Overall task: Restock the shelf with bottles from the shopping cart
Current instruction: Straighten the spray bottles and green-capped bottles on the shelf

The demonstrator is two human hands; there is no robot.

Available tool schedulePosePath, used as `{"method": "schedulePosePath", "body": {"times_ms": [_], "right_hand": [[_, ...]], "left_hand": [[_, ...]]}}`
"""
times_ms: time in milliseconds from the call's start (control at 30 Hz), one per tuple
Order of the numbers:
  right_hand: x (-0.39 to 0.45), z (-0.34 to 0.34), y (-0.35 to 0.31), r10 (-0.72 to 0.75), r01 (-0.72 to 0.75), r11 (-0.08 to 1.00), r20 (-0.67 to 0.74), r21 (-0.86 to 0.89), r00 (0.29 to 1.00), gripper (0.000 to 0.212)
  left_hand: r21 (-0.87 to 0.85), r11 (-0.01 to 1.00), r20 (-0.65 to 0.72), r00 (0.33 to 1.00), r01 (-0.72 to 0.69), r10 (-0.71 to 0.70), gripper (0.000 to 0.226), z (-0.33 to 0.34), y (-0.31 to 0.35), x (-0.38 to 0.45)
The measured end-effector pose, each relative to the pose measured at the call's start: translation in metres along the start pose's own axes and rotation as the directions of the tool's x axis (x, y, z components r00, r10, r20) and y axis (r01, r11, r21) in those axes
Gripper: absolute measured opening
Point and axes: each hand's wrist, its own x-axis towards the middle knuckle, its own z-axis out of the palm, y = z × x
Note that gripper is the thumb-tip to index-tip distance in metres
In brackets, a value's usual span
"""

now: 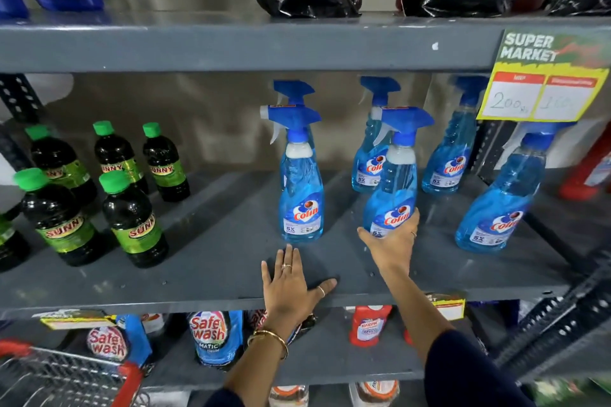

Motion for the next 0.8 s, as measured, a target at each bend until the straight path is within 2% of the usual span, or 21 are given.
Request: {"method": "schedulePosePath", "body": {"times_ms": [100, 200, 267, 333, 400, 500, 600, 667, 800], "right_hand": [[-0.001, -0.001, 0.002, 0.01, -0.01, 1.0, -0.036, 0.006, 0.999, 0.117], [-0.004, -0.004, -0.002, -0.015, 0.015, 1.0, -0.035, -0.004, 0.999, 0.121], [-0.012, -0.005, -0.004, -0.061, 0.059, 0.998, -0.087, -0.023, 0.994, 0.12], [-0.024, -0.006, -0.005, -0.192, 0.179, 0.981, -0.201, -0.081, 0.961, 0.107], [-0.037, -0.004, -0.004, -0.354, 0.323, 0.934, -0.268, -0.153, 0.896, 0.083], [-0.058, 0.007, -0.006, -0.461, 0.438, 0.884, -0.154, -0.164, 0.874, 0.06], [-0.071, 0.026, -0.014, -0.463, 0.466, 0.88, 0.048, -0.095, 0.885, 0.06], [-0.075, 0.043, -0.024, -0.431, 0.442, 0.895, 0.137, -0.065, 0.892, 0.068], [-0.082, 0.072, -0.04, -0.317, 0.325, 0.946, 0.176, -0.016, 0.932, 0.098]], "left_hand": [[0.005, 1.0, -0.006, 1.0, -0.004, 0.004, 0.097, 0.0, -0.001, -0.001], [0.001, 1.0, -0.015, 1.0, -0.003, 0.003, 0.097, 0.0, 0.0, -0.001], [-0.002, 1.0, -0.038, 0.999, 0.003, -0.003, 0.099, -0.001, 0.0, -0.004], [0.007, 0.999, -0.076, 0.997, 0.034, -0.033, 0.105, -0.003, -0.007, -0.007], [0.026, 0.997, -0.111, 0.991, 0.079, -0.075, 0.123, -0.008, -0.019, -0.012], [0.035, 0.992, -0.132, 0.984, 0.122, -0.117, 0.142, -0.019, -0.045, -0.018], [0.026, 0.986, -0.119, 0.98, 0.162, -0.158, 0.146, -0.032, -0.065, -0.021], [-0.003, 0.983, -0.099, 0.978, 0.186, -0.185, 0.14, -0.039, -0.073, -0.021], [-0.027, 0.978, -0.023, 0.978, 0.208, -0.208, 0.121, -0.045, -0.075, -0.018]]}}
